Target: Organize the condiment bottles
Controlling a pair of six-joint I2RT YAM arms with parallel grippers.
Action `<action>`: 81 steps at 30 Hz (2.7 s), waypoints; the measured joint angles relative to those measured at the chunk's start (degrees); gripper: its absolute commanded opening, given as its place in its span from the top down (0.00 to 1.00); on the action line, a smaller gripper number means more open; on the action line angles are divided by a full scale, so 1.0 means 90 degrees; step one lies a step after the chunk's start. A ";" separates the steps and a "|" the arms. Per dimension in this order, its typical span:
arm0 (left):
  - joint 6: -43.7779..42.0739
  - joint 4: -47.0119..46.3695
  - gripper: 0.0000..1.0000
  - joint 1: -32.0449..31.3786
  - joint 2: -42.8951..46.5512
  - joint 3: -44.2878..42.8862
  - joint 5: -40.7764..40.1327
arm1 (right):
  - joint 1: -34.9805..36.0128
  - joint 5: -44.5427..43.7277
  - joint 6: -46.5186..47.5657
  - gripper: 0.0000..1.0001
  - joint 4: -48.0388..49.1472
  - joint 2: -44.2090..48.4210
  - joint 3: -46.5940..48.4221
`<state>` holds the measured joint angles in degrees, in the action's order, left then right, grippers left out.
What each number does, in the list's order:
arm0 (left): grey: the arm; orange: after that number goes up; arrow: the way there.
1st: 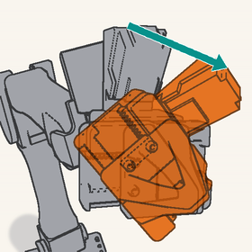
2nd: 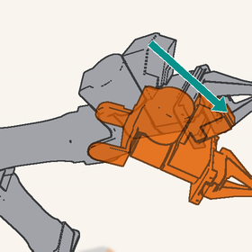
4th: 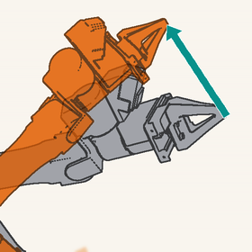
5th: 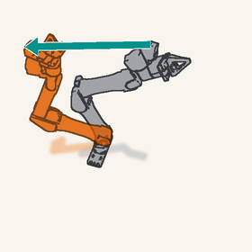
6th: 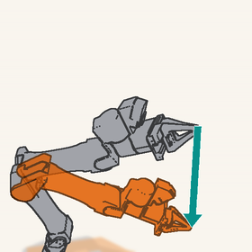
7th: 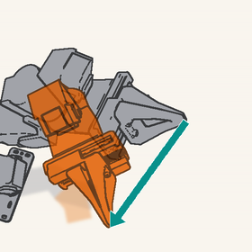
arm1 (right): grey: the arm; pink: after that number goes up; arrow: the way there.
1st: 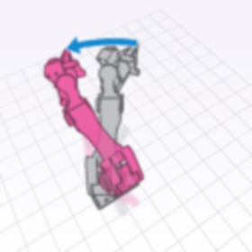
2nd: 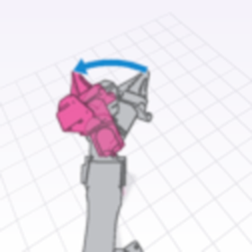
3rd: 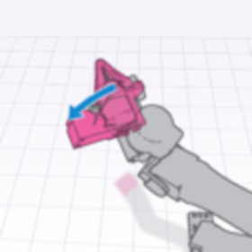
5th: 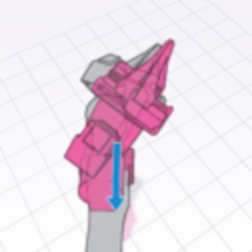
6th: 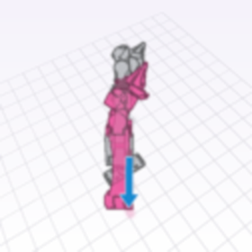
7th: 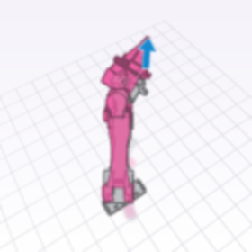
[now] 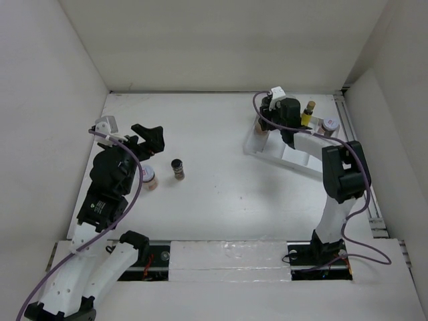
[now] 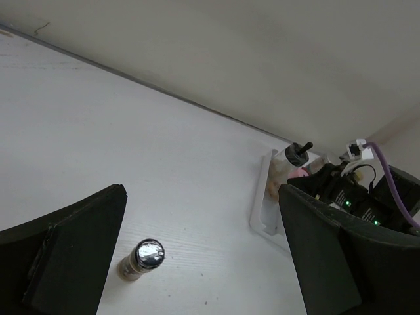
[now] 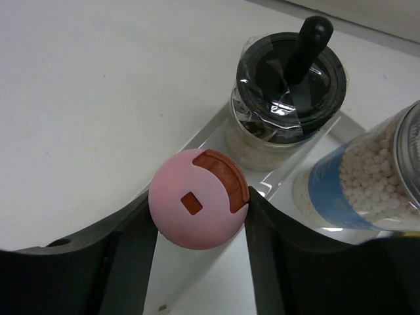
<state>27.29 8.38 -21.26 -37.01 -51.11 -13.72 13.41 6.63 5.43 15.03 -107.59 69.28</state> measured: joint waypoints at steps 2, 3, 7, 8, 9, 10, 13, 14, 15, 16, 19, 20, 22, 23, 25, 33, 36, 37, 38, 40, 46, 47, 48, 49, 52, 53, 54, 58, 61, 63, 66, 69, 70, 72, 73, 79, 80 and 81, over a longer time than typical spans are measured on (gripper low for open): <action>-0.0002 0.0000 0.03 0.0000 -0.0029 0.0000 0.0000 | 0.0000 0.0046 -0.0036 0.32 0.0000 -0.0095 0.0078; -0.0002 0.0000 0.03 0.0000 -0.0044 0.0000 0.0000 | 0.0000 0.0066 -0.0058 0.27 0.0002 -0.0131 0.0102; -0.0002 0.0000 0.03 0.0000 -0.0078 0.0000 0.0000 | 0.0000 0.0131 -0.0087 0.16 -0.0053 -0.0160 0.0189; -0.0002 0.0000 0.03 0.0000 -0.0090 0.0000 0.0000 | 0.0000 0.0134 -0.0085 0.16 -0.0085 -0.0151 0.0211; -0.0002 0.0000 0.03 0.0000 -0.0097 0.0000 0.0000 | 0.0000 0.0131 -0.0085 0.16 -0.0104 -0.0129 0.0219; -0.0002 0.0000 0.03 0.0000 -0.0109 0.0000 0.0000 | 0.0000 0.0121 -0.0085 0.16 -0.0170 -0.0078 0.0219; -0.0002 0.0000 0.01 0.0000 -0.0124 0.0000 0.0000 | 0.0044 -0.0012 -0.0083 0.17 -0.0367 0.0299 0.0153; 0.0000 0.0000 0.01 0.0000 -0.0129 0.0000 0.0000 | 0.0087 -0.0049 -0.0075 0.17 -0.0386 0.0532 0.0053; 0.0002 0.0000 0.01 0.0000 -0.0131 0.0000 0.0002 | 0.0177 -0.0053 -0.0058 0.17 -0.0389 0.0801 -0.0063; 0.0002 0.0000 0.01 0.0000 -0.0134 0.0000 0.0002 | 0.0301 -0.0039 -0.0029 0.17 -0.0386 0.1039 -0.0148; 0.0049 0.0002 0.00 0.0000 -0.0136 0.0000 0.0007 | 0.1056 0.0301 0.0214 0.10 -0.0219 0.1542 -0.0219; 0.0085 0.0002 0.00 0.0000 -0.0136 0.0000 0.0007 | 0.1413 0.0423 0.0306 0.07 -0.0131 0.1571 -0.0211; 0.0175 0.0007 0.00 0.0000 -0.0134 0.0000 0.0007 | 0.2225 0.0682 0.0525 0.06 -0.0066 0.1418 -0.0146; 0.0243 0.0010 0.00 0.0000 -0.0126 0.0000 0.0005 | 0.2599 0.0799 0.0619 0.06 -0.0073 0.1248 -0.0109; 0.0374 0.0046 0.00 0.0000 -0.0104 -0.0002 -0.0019 | 0.3313 0.1010 0.0775 0.04 -0.0129 0.0792 -0.0029; 0.0911 0.0556 0.00 0.0000 -0.0070 -0.0605 -0.0206 | 0.4075 0.1472 0.0969 0.03 -0.0787 -0.0580 0.0231; 0.1071 0.0699 0.00 -0.0002 -0.0063 -0.0894 -0.0301 | 0.4051 0.1477 0.0971 0.03 -0.0865 -0.0974 0.0753; 0.1105 0.0724 0.00 -0.0005 -0.0041 -0.0969 -0.0342 | 0.4068 0.1477 0.0974 0.03 -0.0886 -0.1076 0.0930; 0.1134 0.0729 0.00 -0.0007 -0.0029 -0.1022 -0.0408 | 0.4090 0.1479 0.0974 0.02 -0.0889 -0.1188 0.1129; 0.1183 0.0760 0.00 -0.0007 -0.0027 -0.1078 -0.0551 | 0.4136 0.1479 0.0974 0.02 -0.0843 -0.1404 0.1506; 0.1190 0.0816 0.00 -0.0007 0.0015 -0.0976 -0.0753 | 0.4180 0.1547 0.0979 0.02 -0.0770 -0.1792 0.2011; 0.1188 0.0806 0.00 -0.0007 0.0041 -0.0925 -0.0767 | 0.4177 0.1576 0.0981 0.02 -0.0772 -0.1836 0.2052; 0.1188 0.0806 0.00 -0.0007 0.0061 -0.0877 -0.0772 | 0.4177 0.1600 0.0984 0.05 -0.0772 -0.1880 0.2103; 0.1188 0.0789 0.00 -0.0007 0.0070 -0.0823 -0.0789 | 0.4180 0.1637 0.0993 0.09 -0.0763 -0.1928 0.2159; 0.1171 0.0736 0.00 -0.0007 0.0100 -0.0619 -0.0792 | 0.4180 0.1734 0.1008 0.39 -0.0644 -0.2023 0.2283; 0.1154 0.0731 0.00 -0.0007 0.0102 -0.0571 -0.0789 | 0.4182 0.1773 0.0984 0.57 -0.0517 -0.2047 0.2293; 0.1137 0.0724 0.00 -0.0007 0.0097 -0.0532 -0.0789 | 0.4180 0.1807 0.0911 0.57 -0.0393 -0.2059 0.2293; 0.1008 0.0614 0.00 -0.0007 0.0107 -0.0401 -0.0789 | 0.4061 0.1887 0.0546 0.58 0.0483 -0.1877 0.1846; 0.0906 0.0539 0.00 -0.0007 0.0083 -0.0333 -0.0777 | 0.3791 0.1899 0.0272 0.58 0.1022 -0.1129 0.0823; 0.0850 0.0508 0.00 -0.0007 0.0039 -0.0318 -0.0758 | 0.3451 0.1809 0.0170 0.58 0.1124 -0.0418 0.0206; 0.0772 0.0459 0.00 -0.0007 -0.0056 -0.0318 -0.0712 | 0.2769 0.1477 0.0102 0.58 0.1202 0.0539 -0.0301; 0.0685 0.0420 0.00 -0.0007 -0.0136 -0.0306 -0.0663 | 0.1921 0.0942 0.0087 0.58 0.1309 0.1309 -0.0648; 0.0665 0.0408 0.00 -0.0007 -0.0172 -0.0304 -0.0661 | 0.1678 0.0753 0.0087 0.58 0.1316 0.1418 -0.0702; 0.0634 0.0374 0.00 -0.0007 -0.0248 -0.0301 -0.0641 | 0.1336 0.0427 0.0085 0.58 0.1307 0.1464 -0.0758; 0.0617 0.0372 0.00 -0.0007 -0.0294 -0.0299 -0.0641 | 0.1219 0.0304 0.0085 0.58 0.1268 0.1435 -0.0794; 0.0520 0.0367 0.00 -0.0007 -0.0442 -0.0272 -0.0629 | 0.1081 -0.0121 0.0083 0.58 0.0831 0.0998 -0.0957; 0.0512 0.0357 0.00 -0.0007 -0.0452 -0.0262 -0.0622 | 0.1066 -0.0146 0.0068 0.58 0.0755 0.0940 -0.0986; 0.0503 0.0347 0.00 -0.0007 -0.0452 -0.0243 -0.0619 | 0.1052 -0.0168 0.0049 0.58 0.0682 0.0901 -0.1013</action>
<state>31.81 11.51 -21.32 -41.08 -53.30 -19.29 22.87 5.13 5.87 21.17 -99.48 60.16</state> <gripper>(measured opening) 0.997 0.504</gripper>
